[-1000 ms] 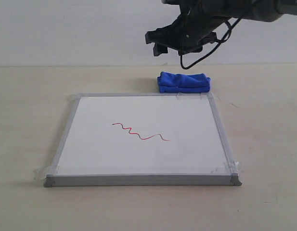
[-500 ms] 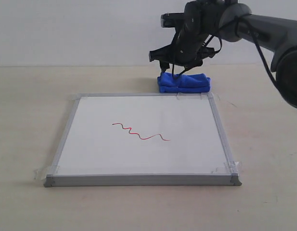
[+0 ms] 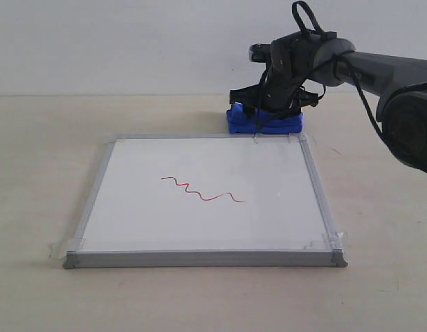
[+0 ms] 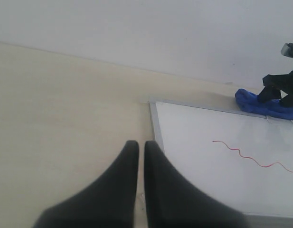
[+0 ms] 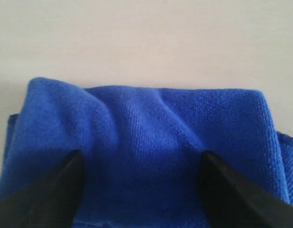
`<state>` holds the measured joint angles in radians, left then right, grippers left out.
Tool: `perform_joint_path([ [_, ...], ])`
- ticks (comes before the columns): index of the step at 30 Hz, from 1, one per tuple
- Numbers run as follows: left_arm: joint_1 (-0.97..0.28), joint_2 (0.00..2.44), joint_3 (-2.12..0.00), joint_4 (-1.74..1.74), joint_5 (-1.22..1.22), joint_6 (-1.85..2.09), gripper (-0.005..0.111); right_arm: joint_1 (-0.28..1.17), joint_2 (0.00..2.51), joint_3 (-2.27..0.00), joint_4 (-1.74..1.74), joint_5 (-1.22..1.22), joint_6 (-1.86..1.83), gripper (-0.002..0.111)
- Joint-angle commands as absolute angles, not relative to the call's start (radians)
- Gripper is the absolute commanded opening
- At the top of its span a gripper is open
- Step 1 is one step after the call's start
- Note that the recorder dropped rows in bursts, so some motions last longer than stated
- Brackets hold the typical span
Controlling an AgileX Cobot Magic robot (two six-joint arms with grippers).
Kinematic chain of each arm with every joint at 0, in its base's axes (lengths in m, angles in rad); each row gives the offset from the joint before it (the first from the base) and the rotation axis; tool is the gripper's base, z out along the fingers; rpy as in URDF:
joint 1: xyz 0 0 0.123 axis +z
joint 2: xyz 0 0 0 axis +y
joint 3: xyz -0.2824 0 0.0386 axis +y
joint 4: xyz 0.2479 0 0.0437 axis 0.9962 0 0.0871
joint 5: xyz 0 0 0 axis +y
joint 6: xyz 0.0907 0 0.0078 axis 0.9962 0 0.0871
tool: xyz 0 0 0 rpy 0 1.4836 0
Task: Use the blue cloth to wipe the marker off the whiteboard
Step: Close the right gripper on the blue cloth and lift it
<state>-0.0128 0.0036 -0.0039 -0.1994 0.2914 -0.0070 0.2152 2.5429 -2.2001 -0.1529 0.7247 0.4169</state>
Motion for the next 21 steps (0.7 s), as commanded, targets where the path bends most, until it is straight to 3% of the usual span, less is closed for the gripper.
perform_joint_path([
  [1,-0.01,0.0,0.0,-0.195,0.293,-0.008,0.004,0.199,2.571,-2.205,-0.155,0.746,0.425,0.062],
  [5,-0.01,0.0,0.0,-0.195,0.293,-0.008,0.004,0.199,2.604,-2.205,-0.141,0.765,0.402,0.062],
  [8,-0.01,0.0,0.0,-0.195,0.293,-0.008,0.004,0.199,2.609,-2.205,-0.141,0.772,0.402,0.052],
  [15,-0.01,0.0,0.0,-0.195,0.293,-0.008,0.004,0.199,2.597,-2.205,-0.139,0.786,0.344,0.0],
  [21,-0.01,0.0,0.0,-0.195,0.293,-0.008,0.004,0.207,2.534,-2.227,-0.135,0.785,0.232,0.0],
])
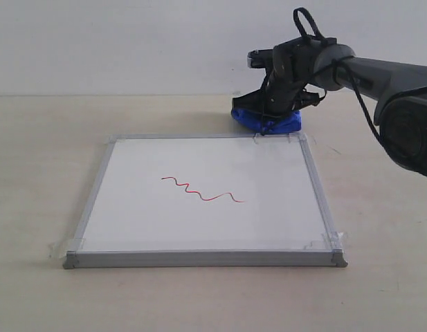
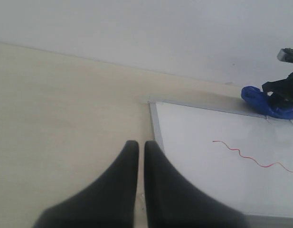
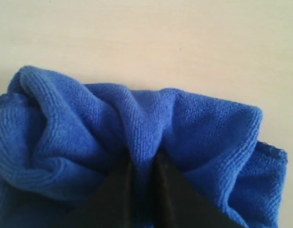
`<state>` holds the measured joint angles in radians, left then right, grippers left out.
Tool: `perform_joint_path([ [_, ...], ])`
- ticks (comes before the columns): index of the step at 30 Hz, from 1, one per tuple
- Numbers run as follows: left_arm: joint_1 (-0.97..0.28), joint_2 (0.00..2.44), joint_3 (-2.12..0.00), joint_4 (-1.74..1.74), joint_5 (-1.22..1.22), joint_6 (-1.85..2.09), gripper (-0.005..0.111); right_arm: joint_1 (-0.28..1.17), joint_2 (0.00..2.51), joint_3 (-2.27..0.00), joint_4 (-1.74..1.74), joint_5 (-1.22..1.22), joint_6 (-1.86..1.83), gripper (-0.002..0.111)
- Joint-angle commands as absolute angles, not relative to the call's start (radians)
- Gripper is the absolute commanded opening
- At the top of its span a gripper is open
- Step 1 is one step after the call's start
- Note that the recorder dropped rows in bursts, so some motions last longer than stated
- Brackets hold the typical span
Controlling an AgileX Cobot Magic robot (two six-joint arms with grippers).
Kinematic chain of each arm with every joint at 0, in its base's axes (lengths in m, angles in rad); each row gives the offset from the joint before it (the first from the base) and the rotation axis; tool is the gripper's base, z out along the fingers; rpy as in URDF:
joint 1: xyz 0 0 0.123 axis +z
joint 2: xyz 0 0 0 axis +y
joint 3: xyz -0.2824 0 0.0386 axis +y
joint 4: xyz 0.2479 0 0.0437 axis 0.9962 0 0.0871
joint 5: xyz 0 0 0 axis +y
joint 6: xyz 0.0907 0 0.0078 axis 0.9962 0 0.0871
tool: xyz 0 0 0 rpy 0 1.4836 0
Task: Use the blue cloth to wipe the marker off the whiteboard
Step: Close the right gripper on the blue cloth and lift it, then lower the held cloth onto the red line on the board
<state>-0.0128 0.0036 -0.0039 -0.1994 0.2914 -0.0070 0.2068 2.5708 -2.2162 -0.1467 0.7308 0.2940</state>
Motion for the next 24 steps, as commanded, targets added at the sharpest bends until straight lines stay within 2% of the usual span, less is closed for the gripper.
perform_joint_path([
  [1,-0.01,0.0,0.0,-0.195,0.293,-0.008,0.004,0.209,2.514,-2.235,-0.135,0.787,0.217,0.0],
  [9,-0.01,0.0,0.0,-0.195,0.293,-0.008,0.004,0.277,2.343,-2.256,-0.129,0.966,0.012,0.0],
  [14,-0.01,0.0,0.0,-0.195,0.293,-0.008,0.004,0.362,2.326,-2.256,-0.099,1.106,-0.098,0.0],
  [24,-0.01,0.0,0.0,-0.195,0.293,-0.008,0.004,0.562,2.336,-2.255,-0.082,1.154,-0.097,0.0],
])
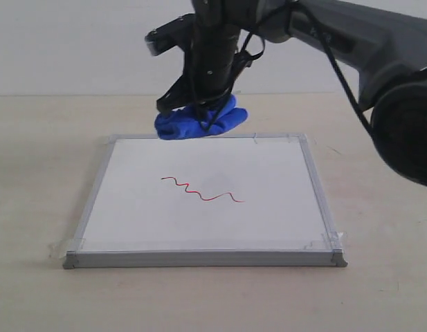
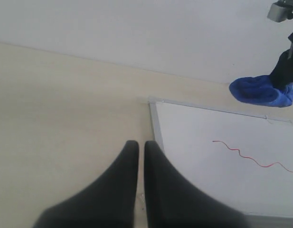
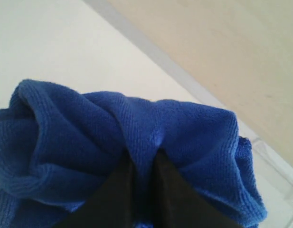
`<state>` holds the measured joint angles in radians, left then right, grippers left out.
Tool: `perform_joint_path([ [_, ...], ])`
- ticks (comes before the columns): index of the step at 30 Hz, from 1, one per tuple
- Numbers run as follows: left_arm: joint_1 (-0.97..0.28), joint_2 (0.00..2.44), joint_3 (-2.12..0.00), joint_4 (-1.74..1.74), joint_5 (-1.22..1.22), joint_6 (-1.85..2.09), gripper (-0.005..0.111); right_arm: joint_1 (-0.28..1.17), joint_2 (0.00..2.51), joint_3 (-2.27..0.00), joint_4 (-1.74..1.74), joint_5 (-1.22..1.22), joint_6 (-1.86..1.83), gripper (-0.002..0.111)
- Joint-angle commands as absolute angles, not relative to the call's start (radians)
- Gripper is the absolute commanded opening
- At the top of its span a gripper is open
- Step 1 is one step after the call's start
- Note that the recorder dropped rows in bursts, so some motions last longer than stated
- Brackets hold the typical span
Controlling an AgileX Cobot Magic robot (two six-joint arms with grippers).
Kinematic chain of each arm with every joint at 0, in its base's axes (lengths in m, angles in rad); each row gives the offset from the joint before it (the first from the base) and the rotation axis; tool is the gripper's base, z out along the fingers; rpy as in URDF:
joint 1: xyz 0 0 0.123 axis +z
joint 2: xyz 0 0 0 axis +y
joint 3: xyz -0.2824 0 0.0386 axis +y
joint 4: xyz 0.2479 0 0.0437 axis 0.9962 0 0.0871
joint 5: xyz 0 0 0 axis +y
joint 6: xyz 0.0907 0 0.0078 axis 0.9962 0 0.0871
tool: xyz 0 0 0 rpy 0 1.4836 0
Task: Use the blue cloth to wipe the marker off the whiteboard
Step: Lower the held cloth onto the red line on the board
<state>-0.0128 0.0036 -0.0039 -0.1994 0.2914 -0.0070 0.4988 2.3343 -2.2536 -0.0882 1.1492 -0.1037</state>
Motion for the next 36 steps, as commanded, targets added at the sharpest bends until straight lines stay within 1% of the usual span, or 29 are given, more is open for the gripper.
perform_joint_path([
  [1,-0.01,0.0,0.0,-0.195,0.293,-0.008,0.004,0.582,2.345,-2.255,-0.08,1.154,-0.088,0.0],
  [7,-0.01,0.0,0.0,-0.195,0.293,-0.008,0.004,0.636,2.426,-2.255,-0.067,1.136,-0.043,0.0],
  [13,-0.01,0.0,0.0,-0.195,0.293,-0.008,0.004,0.636,2.501,-2.255,-0.024,1.185,-0.046,0.0],
  [18,-0.01,0.0,0.0,-0.195,0.293,-0.008,0.004,0.636,2.544,-2.255,-0.039,1.136,-0.053,0.0],
  [22,-0.01,0.0,0.0,-0.195,0.293,-0.008,0.004,0.582,2.566,-2.255,-0.152,1.118,0.088,0.0],
  [24,-0.01,0.0,0.0,-0.195,0.293,-0.008,0.004,0.54,2.566,-2.255,-0.148,1.12,0.141,0.0],
  [27,-0.01,0.0,0.0,-0.195,0.293,-0.008,0.004,0.487,2.566,-2.255,-0.061,1.108,0.164,0.0],
  [30,-0.01,0.0,0.0,-0.195,0.293,-0.008,0.004,0.472,2.566,-2.255,0.061,1.068,0.142,0.0],
  [34,-0.01,0.0,0.0,-0.195,0.293,-0.008,0.004,0.509,2.566,-2.255,0.262,1.034,-0.012,0.0],
  [36,-0.01,0.0,0.0,-0.195,0.293,-0.008,0.004,0.541,2.568,-2.255,0.281,1.037,-0.047,0.0],
])
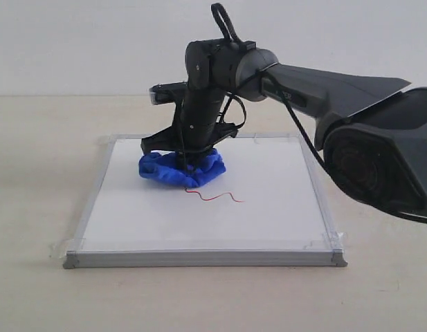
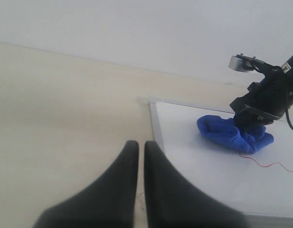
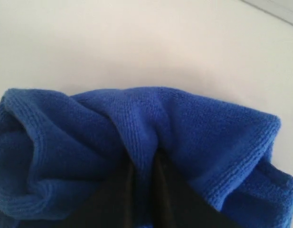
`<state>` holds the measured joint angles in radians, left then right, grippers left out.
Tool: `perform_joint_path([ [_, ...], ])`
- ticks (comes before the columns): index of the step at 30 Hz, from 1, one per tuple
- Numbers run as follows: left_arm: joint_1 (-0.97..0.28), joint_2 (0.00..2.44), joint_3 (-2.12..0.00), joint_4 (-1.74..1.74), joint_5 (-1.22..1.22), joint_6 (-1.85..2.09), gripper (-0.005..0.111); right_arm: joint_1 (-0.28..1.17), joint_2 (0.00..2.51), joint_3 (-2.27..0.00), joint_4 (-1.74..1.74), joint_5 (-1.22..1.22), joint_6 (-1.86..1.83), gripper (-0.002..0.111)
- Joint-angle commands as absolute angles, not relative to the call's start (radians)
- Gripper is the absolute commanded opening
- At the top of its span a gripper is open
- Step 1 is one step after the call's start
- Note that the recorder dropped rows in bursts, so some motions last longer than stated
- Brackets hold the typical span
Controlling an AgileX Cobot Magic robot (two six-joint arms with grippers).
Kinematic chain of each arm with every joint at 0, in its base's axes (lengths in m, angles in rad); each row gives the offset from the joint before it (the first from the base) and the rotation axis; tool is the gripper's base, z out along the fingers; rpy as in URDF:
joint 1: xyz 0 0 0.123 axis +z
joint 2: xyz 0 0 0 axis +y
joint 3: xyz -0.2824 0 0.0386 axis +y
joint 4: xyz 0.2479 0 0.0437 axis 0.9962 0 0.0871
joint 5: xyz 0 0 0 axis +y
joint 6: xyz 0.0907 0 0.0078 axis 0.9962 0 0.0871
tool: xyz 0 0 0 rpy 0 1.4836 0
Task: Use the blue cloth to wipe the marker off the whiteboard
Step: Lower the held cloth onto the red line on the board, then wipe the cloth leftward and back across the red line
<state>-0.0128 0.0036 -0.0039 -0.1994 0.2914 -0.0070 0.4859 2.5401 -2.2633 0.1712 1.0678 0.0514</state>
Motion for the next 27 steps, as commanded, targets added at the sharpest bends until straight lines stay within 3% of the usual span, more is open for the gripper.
perform_joint_path([
  [1,-0.01,0.0,0.0,-0.195,0.293,-0.008,0.004,0.559,2.569,-2.255,0.278,1.041,-0.063,0.0],
  [6,-0.01,0.0,0.0,-0.195,0.293,-0.008,0.004,0.599,2.574,-2.255,0.237,1.04,-0.184,0.0],
  [14,-0.01,0.0,0.0,-0.195,0.293,-0.008,0.004,0.493,2.574,-2.255,-0.126,1.089,0.088,0.0],
  [20,-0.01,0.0,0.0,-0.195,0.293,-0.008,0.004,0.428,2.574,-2.255,0.01,1.095,0.119,0.0],
  [27,-0.01,0.0,0.0,-0.195,0.293,-0.008,0.004,0.528,2.574,-2.255,0.257,1.083,-0.121,0.0],
])
